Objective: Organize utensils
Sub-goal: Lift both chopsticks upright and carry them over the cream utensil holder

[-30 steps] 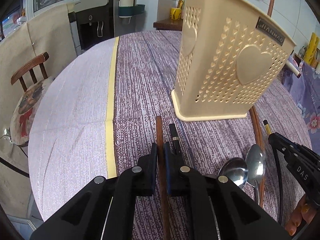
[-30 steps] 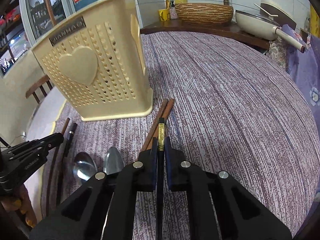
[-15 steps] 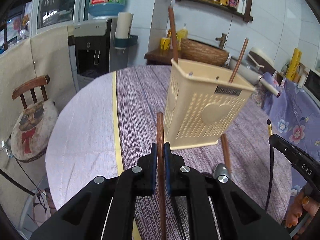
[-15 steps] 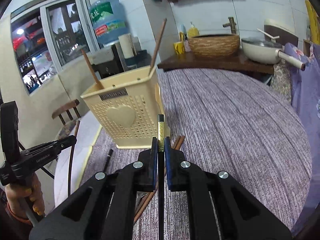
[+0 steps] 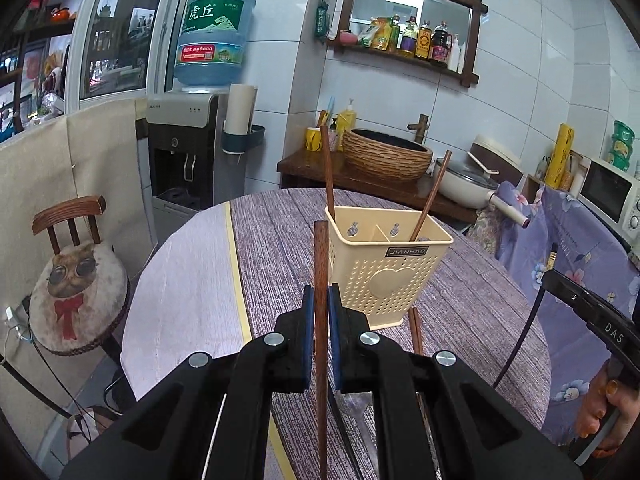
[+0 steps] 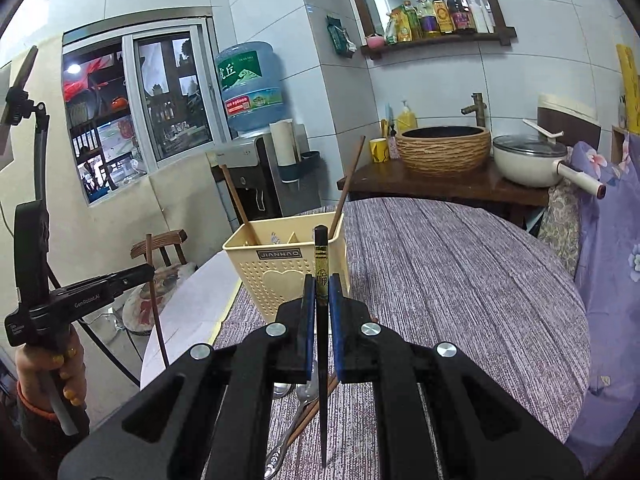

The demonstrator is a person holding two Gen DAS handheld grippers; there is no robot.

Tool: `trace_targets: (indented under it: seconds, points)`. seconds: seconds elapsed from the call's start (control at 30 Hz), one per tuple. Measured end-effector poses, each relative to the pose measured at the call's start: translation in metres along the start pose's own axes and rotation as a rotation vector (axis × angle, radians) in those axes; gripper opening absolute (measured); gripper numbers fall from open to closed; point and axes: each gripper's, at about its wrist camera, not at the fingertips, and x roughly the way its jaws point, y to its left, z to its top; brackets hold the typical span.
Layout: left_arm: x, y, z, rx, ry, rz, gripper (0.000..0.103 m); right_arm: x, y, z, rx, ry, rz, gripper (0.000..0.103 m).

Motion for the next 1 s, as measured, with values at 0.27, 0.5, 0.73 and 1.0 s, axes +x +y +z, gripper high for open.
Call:
trace_targets:
  seconds: [0.27, 0.5, 0.73, 1.0]
  points:
    - [-0.012, 0.002, 0.005, 0.002, -0.023, -0.025, 0.008, -0.005, 0.004, 0.007, -0.024, -0.017, 0.012, 0.008]
    - [-0.019, 0.002, 0.013, 0.022, -0.051, -0.027, 0.008, -0.006, 0.009, 0.017, -0.039, -0.029, 0.03, 0.008]
    - [-0.023, 0.001, 0.029, 0.033, -0.069, -0.048, 0.008, -0.002, 0.011, 0.037, -0.042, -0.033, 0.057, 0.008]
    - [-0.038, -0.003, 0.08, 0.021, -0.127, -0.128, 0.008, -0.006, 0.023, 0.09, -0.069, -0.081, 0.098, 0.008]
